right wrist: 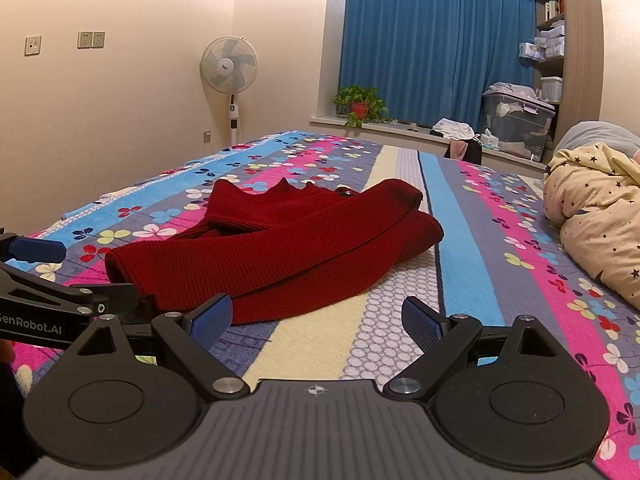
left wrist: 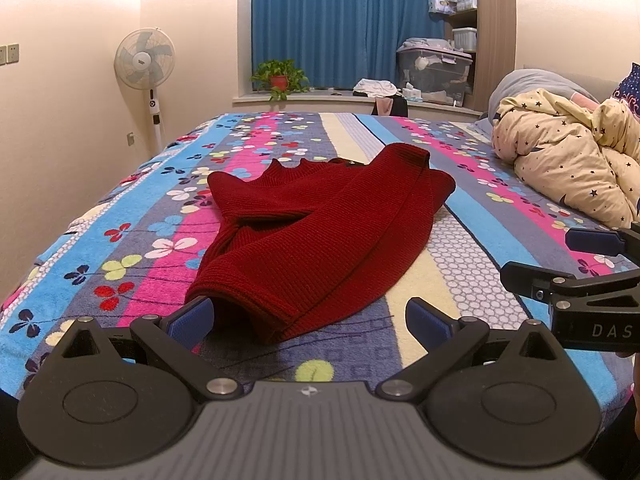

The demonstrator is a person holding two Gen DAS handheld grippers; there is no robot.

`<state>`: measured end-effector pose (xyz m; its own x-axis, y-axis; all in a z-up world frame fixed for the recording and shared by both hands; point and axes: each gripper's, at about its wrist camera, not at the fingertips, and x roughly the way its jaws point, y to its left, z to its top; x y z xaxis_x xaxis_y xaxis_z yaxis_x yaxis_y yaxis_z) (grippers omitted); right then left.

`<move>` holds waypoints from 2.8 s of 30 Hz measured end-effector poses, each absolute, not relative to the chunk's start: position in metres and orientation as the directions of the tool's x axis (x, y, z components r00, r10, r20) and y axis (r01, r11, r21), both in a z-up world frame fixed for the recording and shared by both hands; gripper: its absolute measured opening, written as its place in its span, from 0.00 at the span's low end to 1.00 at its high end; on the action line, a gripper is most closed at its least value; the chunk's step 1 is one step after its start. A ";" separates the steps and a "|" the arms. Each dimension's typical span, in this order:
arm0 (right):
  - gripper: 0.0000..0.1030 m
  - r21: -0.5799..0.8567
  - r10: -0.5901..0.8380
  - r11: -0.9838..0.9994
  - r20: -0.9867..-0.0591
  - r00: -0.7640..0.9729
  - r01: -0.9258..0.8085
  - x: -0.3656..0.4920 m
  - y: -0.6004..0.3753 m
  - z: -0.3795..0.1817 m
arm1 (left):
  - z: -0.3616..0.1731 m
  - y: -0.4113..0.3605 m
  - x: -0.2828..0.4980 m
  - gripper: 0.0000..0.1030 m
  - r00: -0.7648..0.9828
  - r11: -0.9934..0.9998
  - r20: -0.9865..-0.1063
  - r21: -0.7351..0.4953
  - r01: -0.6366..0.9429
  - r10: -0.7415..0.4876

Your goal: Fold small clothes

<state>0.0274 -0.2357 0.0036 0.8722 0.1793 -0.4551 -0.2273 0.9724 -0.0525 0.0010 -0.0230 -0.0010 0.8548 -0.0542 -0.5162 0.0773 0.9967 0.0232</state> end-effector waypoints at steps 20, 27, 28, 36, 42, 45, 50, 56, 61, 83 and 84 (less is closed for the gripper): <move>0.90 -0.055 0.179 0.972 -0.455 0.873 -0.228 0.028 -0.237 0.002 | -0.001 -0.023 0.001 0.99 0.855 0.997 -0.516 0.024 0.077 -0.054; 0.90 -0.055 0.177 0.973 -0.455 0.873 -0.226 0.028 -0.236 0.002 | -0.001 -0.024 0.001 0.99 0.854 0.997 -0.518 0.024 0.077 -0.054; 0.90 -0.056 0.178 0.972 -0.454 0.873 -0.227 0.028 -0.236 0.002 | -0.001 -0.023 0.001 0.99 0.853 0.997 -0.518 0.023 0.077 -0.054; 0.90 -0.054 0.178 0.973 -0.453 0.873 -0.226 0.028 -0.236 0.001 | -0.002 -0.023 0.001 0.99 0.854 0.997 -0.518 0.024 0.077 -0.053; 0.90 -0.062 0.170 0.973 -0.454 0.874 -0.222 0.027 -0.237 0.002 | -0.002 -0.023 0.001 0.99 0.854 0.997 -0.518 0.025 0.077 -0.053; 0.89 -0.063 0.163 0.975 -0.455 0.875 -0.215 0.027 -0.235 0.002 | -0.003 -0.022 0.002 0.99 0.852 0.996 -0.521 0.036 0.077 -0.047; 0.87 -0.034 0.157 0.981 -0.439 0.885 -0.191 0.025 -0.238 0.006 | -0.004 -0.015 0.002 0.99 0.846 0.998 -0.532 0.020 0.065 -0.044; 0.59 0.033 0.172 0.984 -0.424 0.889 -0.174 0.031 -0.243 0.009 | -0.004 -0.003 0.014 0.99 0.824 1.000 -0.566 0.003 0.025 -0.019; 0.37 0.080 0.159 0.987 -0.415 0.896 -0.138 0.041 -0.253 0.010 | 0.003 0.021 0.052 0.99 0.777 1.000 -0.630 0.025 0.014 0.005; 0.57 0.090 0.025 0.996 -0.444 0.896 0.016 0.262 -0.315 0.006 | -0.039 0.084 0.145 0.92 0.590 0.935 -0.785 -0.328 -0.135 -0.190; 0.58 0.081 0.018 0.996 -0.462 0.887 0.022 0.283 -0.317 0.003 | -0.039 0.085 0.146 0.88 0.594 0.939 -0.783 -0.319 -0.130 -0.184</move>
<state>0.2830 -0.3166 0.0030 0.8866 0.0176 -0.4621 0.0222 0.9965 0.0807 0.1457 0.0845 -0.0390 0.5940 -0.1842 -0.7831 -0.1301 0.9387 -0.3194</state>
